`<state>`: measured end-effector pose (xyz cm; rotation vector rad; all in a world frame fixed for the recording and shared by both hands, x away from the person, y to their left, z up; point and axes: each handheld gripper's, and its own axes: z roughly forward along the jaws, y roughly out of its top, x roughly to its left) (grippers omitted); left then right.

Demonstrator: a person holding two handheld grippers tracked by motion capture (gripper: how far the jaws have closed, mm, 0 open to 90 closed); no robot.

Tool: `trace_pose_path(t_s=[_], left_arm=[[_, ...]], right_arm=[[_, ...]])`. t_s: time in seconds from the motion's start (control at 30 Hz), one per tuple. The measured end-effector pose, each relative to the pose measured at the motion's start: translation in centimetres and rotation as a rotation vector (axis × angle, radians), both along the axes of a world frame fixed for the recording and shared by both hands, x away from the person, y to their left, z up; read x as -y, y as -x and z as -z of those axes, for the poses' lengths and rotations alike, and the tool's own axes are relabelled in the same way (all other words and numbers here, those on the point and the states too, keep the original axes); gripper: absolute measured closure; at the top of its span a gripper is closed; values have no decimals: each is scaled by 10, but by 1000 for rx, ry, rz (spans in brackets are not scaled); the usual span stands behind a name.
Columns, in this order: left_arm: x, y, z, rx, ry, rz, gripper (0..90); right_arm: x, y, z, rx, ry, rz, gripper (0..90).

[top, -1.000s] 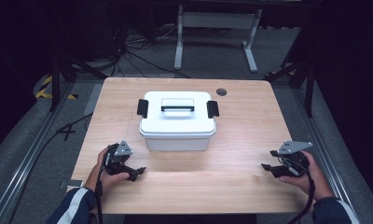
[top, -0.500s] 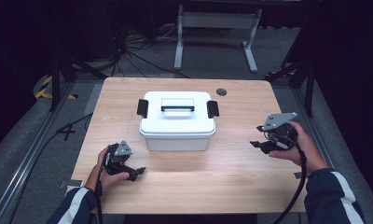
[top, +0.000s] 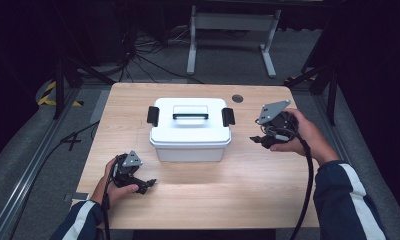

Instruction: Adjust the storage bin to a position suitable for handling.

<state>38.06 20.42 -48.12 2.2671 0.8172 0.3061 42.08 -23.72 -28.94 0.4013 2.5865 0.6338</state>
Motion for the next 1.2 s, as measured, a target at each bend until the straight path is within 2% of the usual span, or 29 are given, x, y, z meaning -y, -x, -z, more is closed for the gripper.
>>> trace_pose_path(t_s=[0.27, 0.47, 0.63, 0.8, 0.9, 1.07, 1.2], left_arm=[[0, 0, 0, 1, 0, 1, 2], [0, 0, 0, 1, -1, 2, 2], [0, 0, 0, -3, 4, -1, 2], [0, 0, 0, 2, 1, -5, 6], [1, 1, 0, 1, 2, -14, 6], [0, 3, 0, 1, -1, -25, 6], [0, 6, 1, 5, 6, -46, 6]], right_arm=[[-22, -9, -13, 23, 6, -35, 416], [-38, -15, -19, 48, -18, -60, 428], [-53, -20, -19, 32, 2, -82, 436], [-72, -28, -23, 43, 24, -111, 449], [-79, -32, -25, 39, 26, -129, 457], [-99, -41, -28, 38, 67, -160, 478], [-109, -44, -29, 34, 72, -182, 513]])
